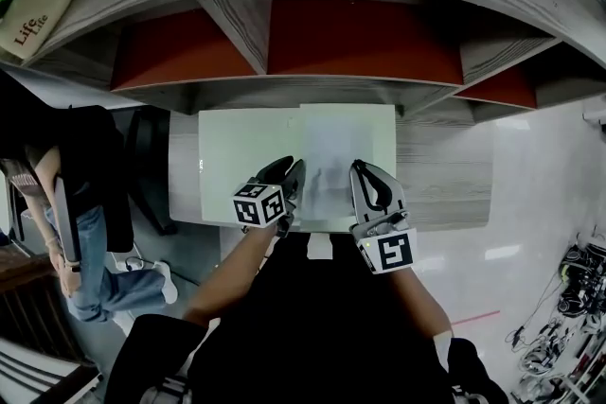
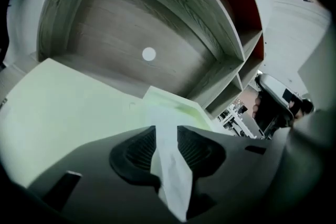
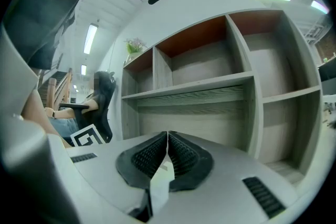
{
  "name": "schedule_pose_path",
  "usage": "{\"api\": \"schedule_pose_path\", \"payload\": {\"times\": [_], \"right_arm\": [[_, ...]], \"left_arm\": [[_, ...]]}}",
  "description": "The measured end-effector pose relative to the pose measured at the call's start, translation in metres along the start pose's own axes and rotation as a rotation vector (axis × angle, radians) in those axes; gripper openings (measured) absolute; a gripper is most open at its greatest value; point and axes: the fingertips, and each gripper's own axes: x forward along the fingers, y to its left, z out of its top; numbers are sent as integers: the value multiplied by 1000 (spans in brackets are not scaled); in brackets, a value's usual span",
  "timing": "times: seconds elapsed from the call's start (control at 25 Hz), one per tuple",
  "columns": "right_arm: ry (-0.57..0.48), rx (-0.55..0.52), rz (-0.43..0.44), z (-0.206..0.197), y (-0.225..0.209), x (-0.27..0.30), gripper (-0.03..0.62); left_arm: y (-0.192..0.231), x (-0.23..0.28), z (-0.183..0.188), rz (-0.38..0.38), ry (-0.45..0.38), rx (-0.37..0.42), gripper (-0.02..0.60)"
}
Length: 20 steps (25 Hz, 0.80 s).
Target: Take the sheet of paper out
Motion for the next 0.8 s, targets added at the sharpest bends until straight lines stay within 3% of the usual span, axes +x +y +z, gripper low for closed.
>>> {"api": "schedule_pose_path", "payload": {"times": [0.04,0.28,0.52,0.8], "right_arm": [[3,5,3,-2,0,0,23],[12,25,14,-6,-5,-4,23],[19,31,11,-10,-17,-9,25],[3,66,-9,-7,-24,-7,23]], "left_arm": [[0,3,-2,-10,5,-22,131],[3,22,-16,-21,47,-98,140],[7,35,-26,15,115,-116,144],[5,43,-25,9,115,-135,146]]}}
